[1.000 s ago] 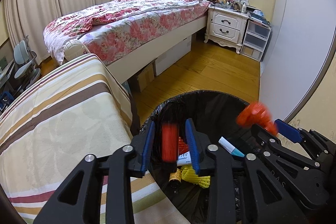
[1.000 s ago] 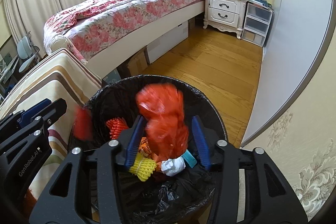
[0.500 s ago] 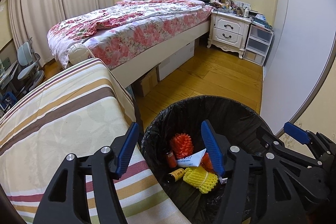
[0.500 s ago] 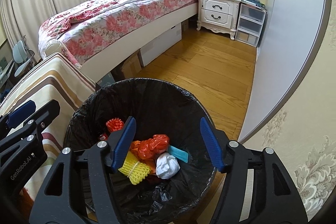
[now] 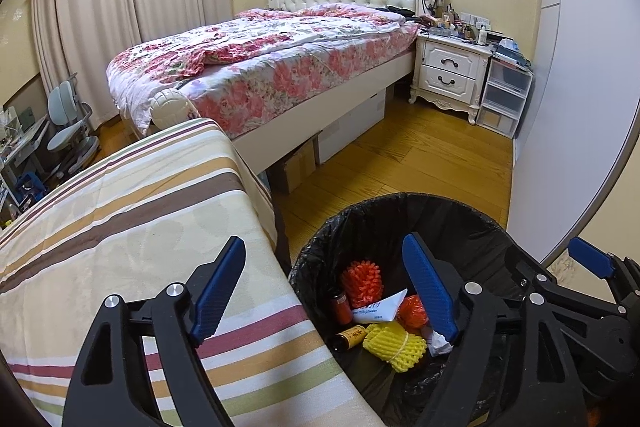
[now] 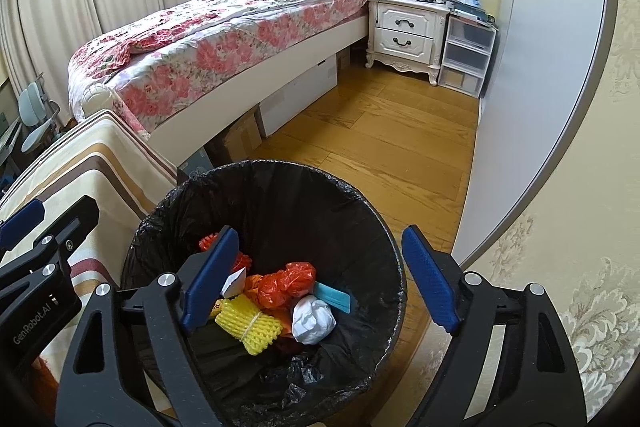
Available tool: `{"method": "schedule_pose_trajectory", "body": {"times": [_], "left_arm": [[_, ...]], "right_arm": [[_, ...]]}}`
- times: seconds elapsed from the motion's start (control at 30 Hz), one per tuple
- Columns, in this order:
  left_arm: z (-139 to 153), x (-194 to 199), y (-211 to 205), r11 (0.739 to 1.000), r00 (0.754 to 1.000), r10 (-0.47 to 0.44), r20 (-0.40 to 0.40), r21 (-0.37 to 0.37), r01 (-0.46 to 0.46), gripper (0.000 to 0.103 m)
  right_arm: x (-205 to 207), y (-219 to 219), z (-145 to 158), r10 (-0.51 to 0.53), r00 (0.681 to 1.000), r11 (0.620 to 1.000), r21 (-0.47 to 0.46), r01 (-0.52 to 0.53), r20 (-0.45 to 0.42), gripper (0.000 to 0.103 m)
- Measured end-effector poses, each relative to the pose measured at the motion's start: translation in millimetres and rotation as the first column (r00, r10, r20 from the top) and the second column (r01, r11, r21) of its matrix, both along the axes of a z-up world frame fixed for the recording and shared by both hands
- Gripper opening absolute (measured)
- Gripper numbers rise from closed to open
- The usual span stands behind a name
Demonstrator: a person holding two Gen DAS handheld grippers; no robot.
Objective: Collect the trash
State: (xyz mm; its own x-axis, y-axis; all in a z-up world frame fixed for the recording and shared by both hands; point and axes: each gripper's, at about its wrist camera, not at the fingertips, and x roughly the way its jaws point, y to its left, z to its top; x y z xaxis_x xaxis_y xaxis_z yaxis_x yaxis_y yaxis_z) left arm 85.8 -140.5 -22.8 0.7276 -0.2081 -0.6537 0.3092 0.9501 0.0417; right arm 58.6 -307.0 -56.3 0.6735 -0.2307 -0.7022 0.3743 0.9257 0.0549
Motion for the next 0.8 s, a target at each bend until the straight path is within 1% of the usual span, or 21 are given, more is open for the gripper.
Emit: {"method": "schedule_pose_trajectory", "body": {"times": [0.13,0.2,0.27,0.43,0.6,0.8], "left_arm": [[2,-2,7,1.000,1.000,0.014,-0.001,-0.012,-0.014,0.081],[4,-5,11,1.000,1.000,0.024,0.002,-0.013,-0.024,0.084],[6,-7,15,0.999,0.999,0.035,0.011,-0.013,-0.035,0.084],[10,-15,22,0.999,0.999,0.048,0.021,-0.010,-0.048,0.085],[15,-23,34,0.998,0.998,0.058,0.020,-0.032,-0.057,0.085],[24,-37,49,0.996,0.997,0.073,0.041,-0.050,-0.071,0.085]], "right_arm": [[-3,2,3,-0.002,1.000,1.000,-0.005,0.002,0.004,0.083],[-4,4,4,-0.001,1.000,1.000,-0.010,0.001,0.008,0.087],[-6,7,6,-0.001,1.000,1.000,-0.018,0.001,0.013,0.088],[-11,12,13,0.002,1.000,1.000,-0.026,-0.001,0.026,0.088],[-17,19,21,0.008,0.999,0.999,-0.039,-0.006,0.042,0.089],[-28,30,33,0.023,0.998,0.998,-0.058,-0.019,0.064,0.089]]}}
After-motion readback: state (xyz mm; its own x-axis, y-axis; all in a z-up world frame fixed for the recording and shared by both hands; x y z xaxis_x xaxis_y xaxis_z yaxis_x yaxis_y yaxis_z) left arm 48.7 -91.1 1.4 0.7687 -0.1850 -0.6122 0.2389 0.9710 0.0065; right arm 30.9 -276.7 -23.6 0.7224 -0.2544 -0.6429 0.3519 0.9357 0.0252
